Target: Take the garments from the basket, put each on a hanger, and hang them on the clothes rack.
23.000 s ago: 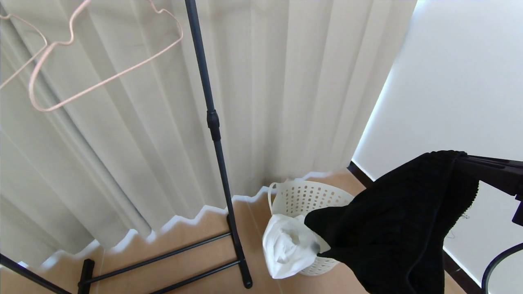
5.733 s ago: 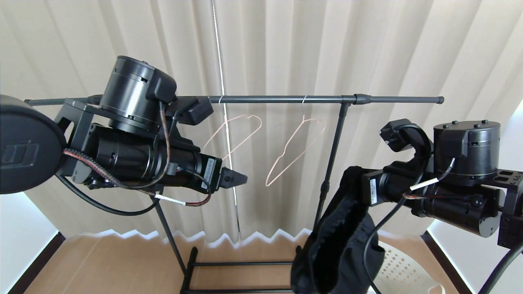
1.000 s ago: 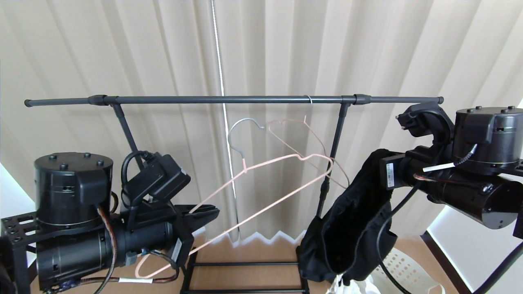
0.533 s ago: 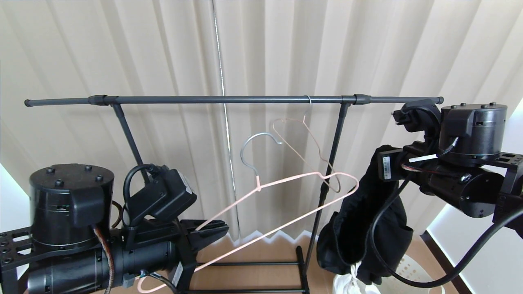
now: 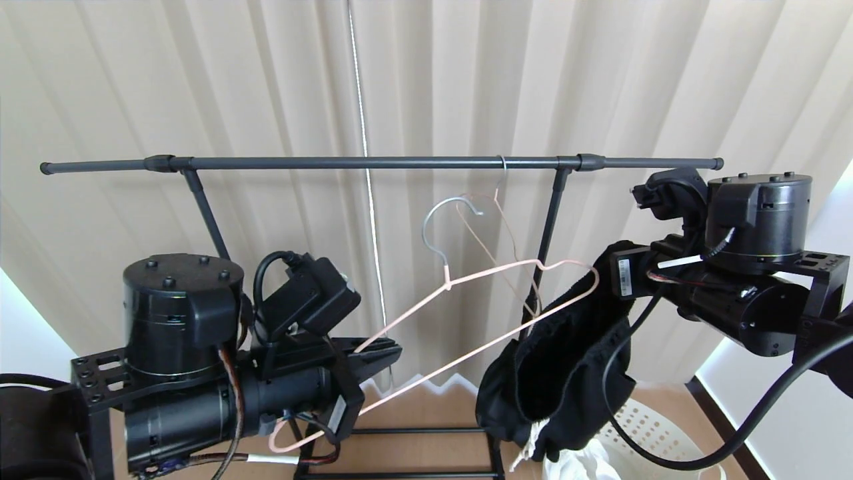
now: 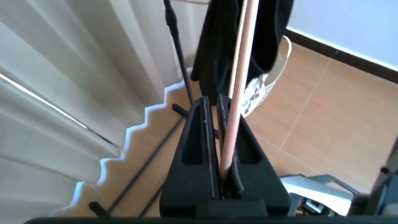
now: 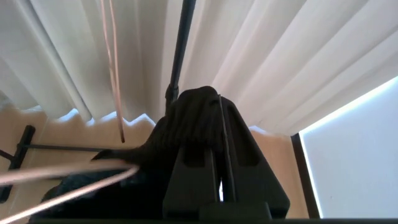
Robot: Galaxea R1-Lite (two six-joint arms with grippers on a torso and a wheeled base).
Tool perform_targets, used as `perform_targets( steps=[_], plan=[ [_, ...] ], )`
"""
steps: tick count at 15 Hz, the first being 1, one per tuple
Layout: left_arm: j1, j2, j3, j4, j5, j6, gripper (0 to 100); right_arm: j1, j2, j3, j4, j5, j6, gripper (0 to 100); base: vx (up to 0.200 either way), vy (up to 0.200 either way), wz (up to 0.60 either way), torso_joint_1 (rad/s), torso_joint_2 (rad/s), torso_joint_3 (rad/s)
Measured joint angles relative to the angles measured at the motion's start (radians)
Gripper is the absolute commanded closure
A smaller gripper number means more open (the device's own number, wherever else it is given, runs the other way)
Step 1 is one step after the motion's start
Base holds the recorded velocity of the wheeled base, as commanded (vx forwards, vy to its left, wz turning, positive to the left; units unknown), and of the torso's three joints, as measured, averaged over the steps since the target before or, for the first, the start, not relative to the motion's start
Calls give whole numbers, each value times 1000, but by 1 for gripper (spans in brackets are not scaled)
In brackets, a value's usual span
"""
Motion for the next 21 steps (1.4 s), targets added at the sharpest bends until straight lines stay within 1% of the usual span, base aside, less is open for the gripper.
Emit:
perform_targets(
  steps=[1,3,6,9,11,13,15,17,19,21],
  plan=[
    [-10,30,-14,-31,31,-21,100,12,1,1,1,-1,4,100,0,0,0,0,0,0],
    [-26,86,-41,-72,62,-37,100,35,1,2,1,-2,7,100,0,0,0,0,0,0],
    [-45,144,-73,-94,71,-39,100,67,-2,6,3,-6,8,100,0,0,0,0,0,0],
    [-53,175,-99,-95,80,-42,100,100,-5,6,3,-56,12,100,0,0,0,0,0,0],
    [-58,186,-108,-95,101,-60,100,127,-5,4,2,-104,12,100,0,0,0,0,0,0],
    [-70,193,-118,-96,142,-90,100,137,3,-7,0,-176,13,100,0,0,0,0,0,0],
    [-78,196,-128,-96,155,-99,100,140,25,-32,0,-232,43,100,0,0,0,0,0,0],
    [-87,199,-137,-96,182,-103,100,142,56,-63,-1,-304,73,100,0,0,0,0,0,0],
    [-95,212,-149,-95,213,-104,100,157,73,-76,-1,-311,81,100,0,0,0,0,0,0],
    [-106,227,-156,-96,227,-105,100,172,74,-81,-2,-310,88,100,0,0,0,0,0,0]
  ],
)
